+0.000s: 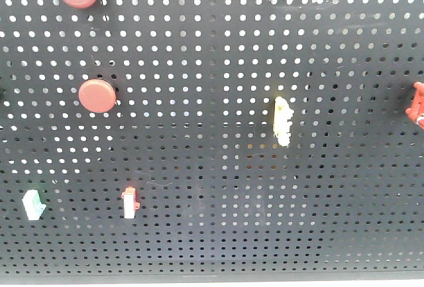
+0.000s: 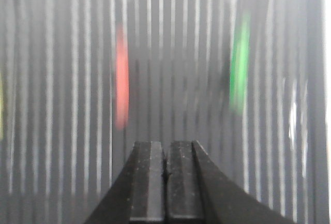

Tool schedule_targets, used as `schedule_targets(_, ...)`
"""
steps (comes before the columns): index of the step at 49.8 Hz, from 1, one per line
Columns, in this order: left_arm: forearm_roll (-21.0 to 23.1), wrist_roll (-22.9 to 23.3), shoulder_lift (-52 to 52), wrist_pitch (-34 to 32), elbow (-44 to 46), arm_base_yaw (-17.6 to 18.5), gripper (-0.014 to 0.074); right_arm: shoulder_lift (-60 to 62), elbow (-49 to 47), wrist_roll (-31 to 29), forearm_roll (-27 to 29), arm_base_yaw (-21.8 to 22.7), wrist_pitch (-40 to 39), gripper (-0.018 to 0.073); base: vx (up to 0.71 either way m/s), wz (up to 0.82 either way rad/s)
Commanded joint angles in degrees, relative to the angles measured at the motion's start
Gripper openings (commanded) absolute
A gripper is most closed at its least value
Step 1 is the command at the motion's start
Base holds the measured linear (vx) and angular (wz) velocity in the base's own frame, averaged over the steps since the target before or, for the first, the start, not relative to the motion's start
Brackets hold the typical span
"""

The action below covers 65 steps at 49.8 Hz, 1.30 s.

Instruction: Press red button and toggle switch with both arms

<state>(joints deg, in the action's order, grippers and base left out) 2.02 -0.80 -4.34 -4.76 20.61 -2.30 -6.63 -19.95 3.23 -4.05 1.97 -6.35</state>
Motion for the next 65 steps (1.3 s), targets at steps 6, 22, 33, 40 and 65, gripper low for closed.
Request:
schedule_targets(6, 0.27, 0.18, -14.82, 2.20, 23.42, 0.14, 0.0001, -15.51, -20.24, 0.16, -0.41, 0.11, 1.63, 0.0000, 0.00, 0.00)
schedule_targets(22, 0.92, 0.23, -31.99, 5.43, 31.60, 0.26, 0.0001, -31.09, -29.78, 0.21, -0.36, 0.11, -1.80, 0.0000, 0.00, 0.00)
schedule_targets(33, 0.74, 0.23, -36.60, -0.40, 34.85, 5.99, 0.0001, -33.11, -29.78, 0.84, -0.36, 0.11, -4.96, 0.0000, 0.00, 0.00)
schedule_targets(40, 0.59, 0.14, -40.90, 1.00, 40.81, 12.95, 0.0000, -33.12, -29.78, 2.12, -0.36, 0.11, -4.89, 0.0000, 0.00, 0.00)
schedule_targets(65, 0.67, -7.64, -56.53, 1.09, 54.83, 31.69, 0.0000, -33.19, -29.78, 2.12, -0.36, 0.11, -4.77, 0.0000, 0.00, 0.00)
